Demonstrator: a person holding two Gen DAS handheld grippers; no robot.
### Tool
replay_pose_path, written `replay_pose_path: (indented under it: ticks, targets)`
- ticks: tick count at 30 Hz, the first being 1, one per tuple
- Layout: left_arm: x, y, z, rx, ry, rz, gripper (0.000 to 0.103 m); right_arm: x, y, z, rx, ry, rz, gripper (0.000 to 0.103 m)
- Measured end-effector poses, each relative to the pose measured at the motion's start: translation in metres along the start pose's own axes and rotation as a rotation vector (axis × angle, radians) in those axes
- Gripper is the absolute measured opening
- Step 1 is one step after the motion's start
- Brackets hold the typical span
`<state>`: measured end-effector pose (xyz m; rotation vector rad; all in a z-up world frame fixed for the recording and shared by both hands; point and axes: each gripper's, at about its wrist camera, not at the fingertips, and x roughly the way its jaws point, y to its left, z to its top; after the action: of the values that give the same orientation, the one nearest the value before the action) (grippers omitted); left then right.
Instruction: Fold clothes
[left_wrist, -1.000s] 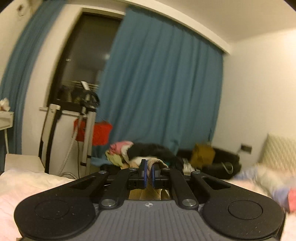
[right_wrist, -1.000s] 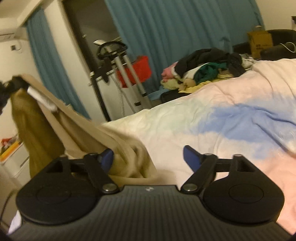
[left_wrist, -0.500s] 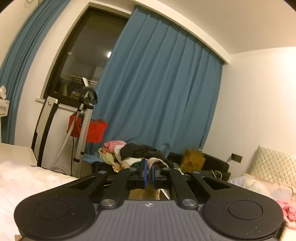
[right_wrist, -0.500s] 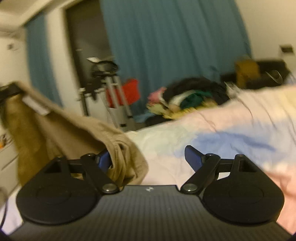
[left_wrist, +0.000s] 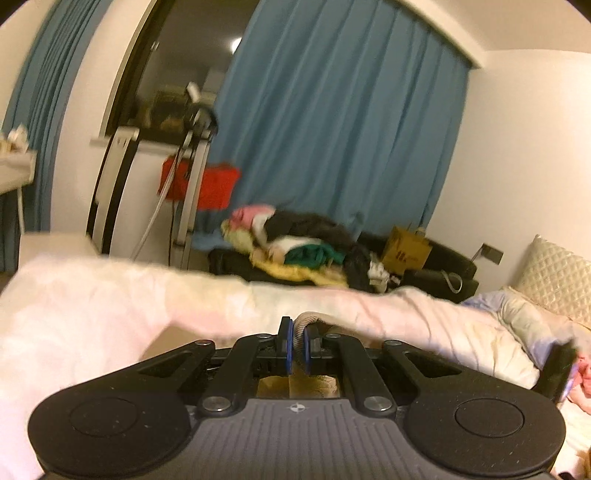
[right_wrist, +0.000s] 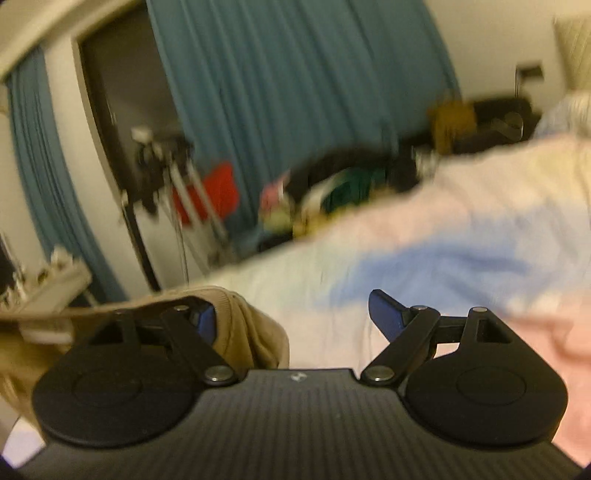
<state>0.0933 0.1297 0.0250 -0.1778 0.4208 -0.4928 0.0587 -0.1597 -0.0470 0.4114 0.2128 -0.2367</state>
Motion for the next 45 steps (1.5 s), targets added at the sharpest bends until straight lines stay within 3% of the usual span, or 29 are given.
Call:
replay_pose_path:
  ticks: [4, 8, 12, 15, 19, 22, 24, 28, 32, 38, 41, 45]
  targets:
    - [0.012, 0.005, -0.014, -0.022, 0.074, 0.036, 0.013, -0.01, -0.001, 0.004, -0.014, -0.052, 0.015, 0.083]
    - [0.022, 0.001, -0.023, -0.036, 0.12, 0.047, 0.043, -0.015, -0.003, 0.007, 0.0, -0.058, 0.046, 0.083]
    - [0.037, 0.004, -0.034, -0.091, 0.175, 0.067, 0.048, -0.013, -0.004, 0.007, -0.008, -0.076, 0.033, 0.083]
    - [0.038, 0.004, -0.045, -0.077, 0.212, 0.133, 0.048, -0.009, -0.007, 0.007, 0.001, -0.079, -0.008, 0.083]
    - [0.017, 0.011, -0.043, -0.126, 0.14, 0.193, 0.052, -0.005, -0.01, 0.006, 0.014, -0.084, -0.062, 0.083]
    - [0.002, 0.01, -0.04, -0.132, 0.075, 0.185, 0.06, -0.005, -0.012, 0.006, 0.016, -0.098, -0.095, 0.083]
    - [-0.008, 0.01, -0.039, -0.135, 0.031, 0.18, 0.07, -0.011, -0.011, 0.007, 0.014, -0.109, -0.08, 0.083]
    - [-0.026, 0.009, -0.036, -0.14, -0.05, 0.166, 0.07, -0.022, -0.008, 0.009, 0.01, -0.105, -0.025, 0.083]
    - [-0.018, -0.004, -0.042, -0.063, 0.037, 0.072, 0.073, -0.029, 0.002, 0.011, -0.021, -0.101, -0.022, 0.083]
    - [0.005, -0.037, -0.066, 0.129, 0.082, 0.176, 0.075, -0.031, -0.001, 0.015, 0.014, -0.097, -0.001, 0.083]
    - [0.005, -0.018, -0.063, -0.007, 0.061, 0.232, 0.075, -0.029, -0.007, 0.015, 0.04, -0.09, -0.01, 0.083]
    - [0.002, 0.011, -0.057, -0.183, 0.061, 0.251, 0.075, -0.025, -0.016, 0.014, 0.085, -0.072, -0.019, 0.083]
